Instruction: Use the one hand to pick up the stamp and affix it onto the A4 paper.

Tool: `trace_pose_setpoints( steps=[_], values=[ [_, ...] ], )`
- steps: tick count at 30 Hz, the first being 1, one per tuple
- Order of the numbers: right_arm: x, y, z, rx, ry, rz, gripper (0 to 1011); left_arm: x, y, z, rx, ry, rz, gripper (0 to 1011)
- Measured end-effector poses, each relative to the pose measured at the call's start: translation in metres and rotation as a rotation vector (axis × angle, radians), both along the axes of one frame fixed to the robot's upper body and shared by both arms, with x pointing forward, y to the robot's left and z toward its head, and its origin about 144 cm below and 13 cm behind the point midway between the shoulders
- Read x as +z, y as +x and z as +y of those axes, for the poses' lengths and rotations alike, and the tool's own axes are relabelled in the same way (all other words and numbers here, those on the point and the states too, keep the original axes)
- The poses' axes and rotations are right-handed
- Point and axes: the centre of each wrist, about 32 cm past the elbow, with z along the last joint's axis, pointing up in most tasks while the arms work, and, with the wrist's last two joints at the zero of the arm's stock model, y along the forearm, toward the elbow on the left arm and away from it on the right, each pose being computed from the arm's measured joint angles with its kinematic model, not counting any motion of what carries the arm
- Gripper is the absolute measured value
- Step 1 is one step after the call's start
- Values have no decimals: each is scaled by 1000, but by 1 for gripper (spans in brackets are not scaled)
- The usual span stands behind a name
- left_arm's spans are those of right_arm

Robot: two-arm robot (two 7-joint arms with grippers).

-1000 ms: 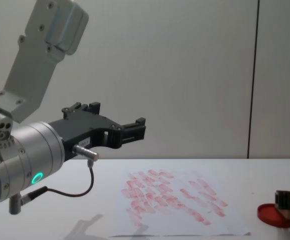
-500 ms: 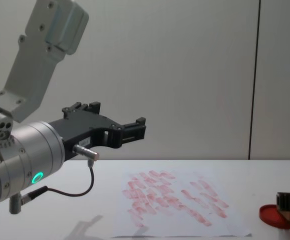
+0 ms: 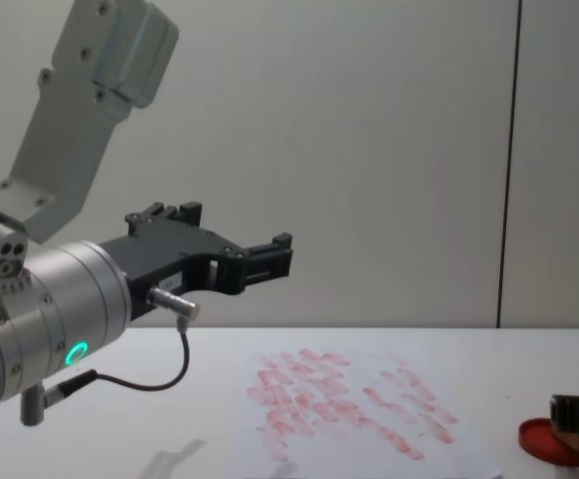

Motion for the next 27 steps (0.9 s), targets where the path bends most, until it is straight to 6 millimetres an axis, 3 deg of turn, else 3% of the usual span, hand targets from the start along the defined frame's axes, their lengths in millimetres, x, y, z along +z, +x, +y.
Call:
trace_pose_setpoints(
  steps=[17, 27],
  values=[
    [11, -5, 6, 37, -19, -43, 219, 0, 0, 0, 0, 0, 0, 993],
    [38, -11, 14, 75, -48, -182, 219, 0, 0, 0, 0, 0, 0, 993]
  ],
)
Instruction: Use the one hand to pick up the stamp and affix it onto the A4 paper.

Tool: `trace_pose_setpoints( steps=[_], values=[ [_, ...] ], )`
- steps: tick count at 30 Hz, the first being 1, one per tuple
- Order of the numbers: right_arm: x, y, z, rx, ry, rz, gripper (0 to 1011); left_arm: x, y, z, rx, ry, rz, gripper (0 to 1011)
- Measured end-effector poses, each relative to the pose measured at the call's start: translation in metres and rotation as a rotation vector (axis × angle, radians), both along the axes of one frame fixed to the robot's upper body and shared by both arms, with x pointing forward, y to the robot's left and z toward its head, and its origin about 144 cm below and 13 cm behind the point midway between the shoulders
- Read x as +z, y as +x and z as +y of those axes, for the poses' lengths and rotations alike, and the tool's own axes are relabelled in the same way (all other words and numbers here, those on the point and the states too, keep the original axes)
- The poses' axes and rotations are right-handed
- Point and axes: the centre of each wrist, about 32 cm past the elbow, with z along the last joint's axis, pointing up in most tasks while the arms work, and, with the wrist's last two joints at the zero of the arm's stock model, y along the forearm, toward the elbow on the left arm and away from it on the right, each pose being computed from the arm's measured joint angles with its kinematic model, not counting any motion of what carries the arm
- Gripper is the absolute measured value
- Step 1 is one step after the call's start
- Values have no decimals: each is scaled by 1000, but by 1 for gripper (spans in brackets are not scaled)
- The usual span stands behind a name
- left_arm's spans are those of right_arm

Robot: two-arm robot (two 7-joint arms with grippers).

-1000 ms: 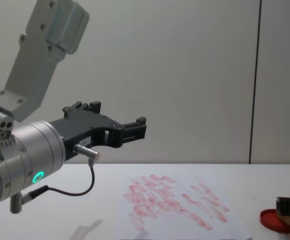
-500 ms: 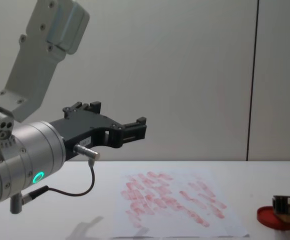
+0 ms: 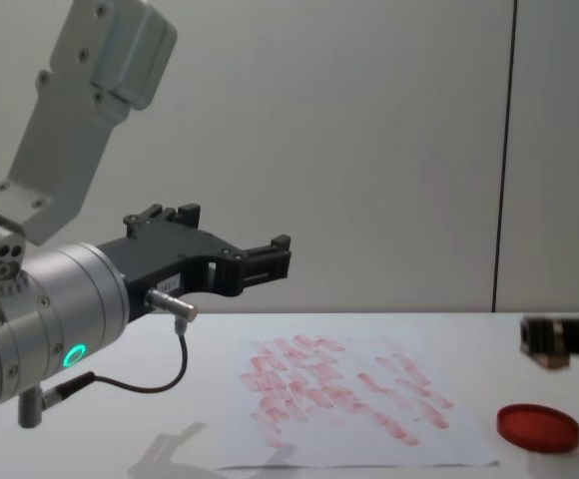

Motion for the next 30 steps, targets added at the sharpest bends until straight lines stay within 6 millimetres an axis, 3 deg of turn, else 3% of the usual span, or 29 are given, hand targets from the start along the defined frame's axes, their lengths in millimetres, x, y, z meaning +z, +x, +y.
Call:
trace_pose_setpoints(
  steps=[7, 16, 30],
  values=[
    [20, -5, 10, 57, -26, -110, 220, 0, 0, 0, 0, 0, 0, 993],
    [29, -6, 25, 156, -25, -149, 219, 0, 0, 0, 0, 0, 0, 993],
    [14, 4, 46, 263, -1, -41, 219, 0, 0, 0, 0, 0, 0, 993]
  ],
)
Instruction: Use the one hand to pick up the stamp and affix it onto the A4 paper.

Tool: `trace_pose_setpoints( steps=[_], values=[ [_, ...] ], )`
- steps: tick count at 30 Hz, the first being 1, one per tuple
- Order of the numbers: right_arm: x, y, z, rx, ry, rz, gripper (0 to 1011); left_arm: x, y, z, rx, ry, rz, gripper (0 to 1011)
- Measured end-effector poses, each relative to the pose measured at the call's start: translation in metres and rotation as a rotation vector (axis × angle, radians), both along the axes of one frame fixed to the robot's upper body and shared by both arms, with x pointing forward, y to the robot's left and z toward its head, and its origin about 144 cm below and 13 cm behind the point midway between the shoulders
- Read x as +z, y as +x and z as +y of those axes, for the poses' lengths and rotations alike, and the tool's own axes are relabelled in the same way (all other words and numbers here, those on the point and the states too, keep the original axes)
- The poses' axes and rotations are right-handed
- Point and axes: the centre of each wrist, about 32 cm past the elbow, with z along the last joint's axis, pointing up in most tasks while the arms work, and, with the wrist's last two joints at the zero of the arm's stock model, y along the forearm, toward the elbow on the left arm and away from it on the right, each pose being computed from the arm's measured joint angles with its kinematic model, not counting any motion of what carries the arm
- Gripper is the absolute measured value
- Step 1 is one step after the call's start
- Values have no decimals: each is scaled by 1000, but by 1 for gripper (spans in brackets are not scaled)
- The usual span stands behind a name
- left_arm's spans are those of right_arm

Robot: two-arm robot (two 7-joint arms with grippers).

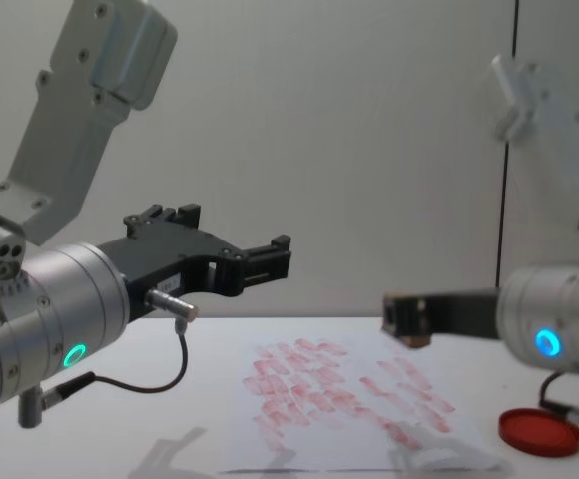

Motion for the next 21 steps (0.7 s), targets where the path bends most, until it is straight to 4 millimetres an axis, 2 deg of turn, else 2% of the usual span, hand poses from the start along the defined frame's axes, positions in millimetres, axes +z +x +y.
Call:
trace_pose_setpoints(
  steps=[16, 21],
  values=[
    [-38, 27, 24, 77, -12, 203, 220, 0, 0, 0, 0, 0, 0, 993],
    [-42, 33, 29, 89, -13, 225, 219, 0, 0, 0, 0, 0, 0, 993]
  ],
)
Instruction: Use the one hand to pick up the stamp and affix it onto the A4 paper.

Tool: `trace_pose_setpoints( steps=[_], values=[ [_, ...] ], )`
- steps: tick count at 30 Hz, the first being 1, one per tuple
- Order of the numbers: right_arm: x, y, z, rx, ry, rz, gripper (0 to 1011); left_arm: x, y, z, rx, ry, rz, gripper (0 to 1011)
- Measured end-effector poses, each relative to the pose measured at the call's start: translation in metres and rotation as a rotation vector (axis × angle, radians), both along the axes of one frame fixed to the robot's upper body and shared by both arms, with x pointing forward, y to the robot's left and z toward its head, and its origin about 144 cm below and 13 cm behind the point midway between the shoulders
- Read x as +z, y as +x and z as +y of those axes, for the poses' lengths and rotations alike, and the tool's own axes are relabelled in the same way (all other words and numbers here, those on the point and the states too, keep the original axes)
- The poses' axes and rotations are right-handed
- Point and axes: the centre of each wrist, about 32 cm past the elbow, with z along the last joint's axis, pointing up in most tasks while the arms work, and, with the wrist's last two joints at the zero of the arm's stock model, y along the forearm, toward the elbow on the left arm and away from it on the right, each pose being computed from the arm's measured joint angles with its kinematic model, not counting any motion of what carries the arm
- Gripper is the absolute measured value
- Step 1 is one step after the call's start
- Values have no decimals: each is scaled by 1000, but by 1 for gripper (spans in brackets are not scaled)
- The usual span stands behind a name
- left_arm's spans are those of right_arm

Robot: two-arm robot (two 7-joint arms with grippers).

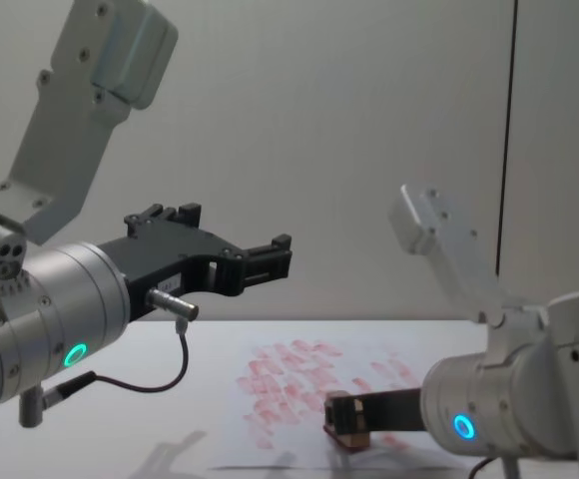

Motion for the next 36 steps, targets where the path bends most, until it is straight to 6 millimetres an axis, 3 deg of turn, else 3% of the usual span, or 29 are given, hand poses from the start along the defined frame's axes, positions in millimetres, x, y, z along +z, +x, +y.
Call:
trace_pose_setpoints(
  steps=[20, 36],
  values=[
    [-13, 8, 9, 25, -29, 61, 219, 0, 0, 0, 0, 0, 0, 993],
    [-9, 4, 8, 22, -42, 30, 219, 0, 0, 0, 0, 0, 0, 993]
  ],
)
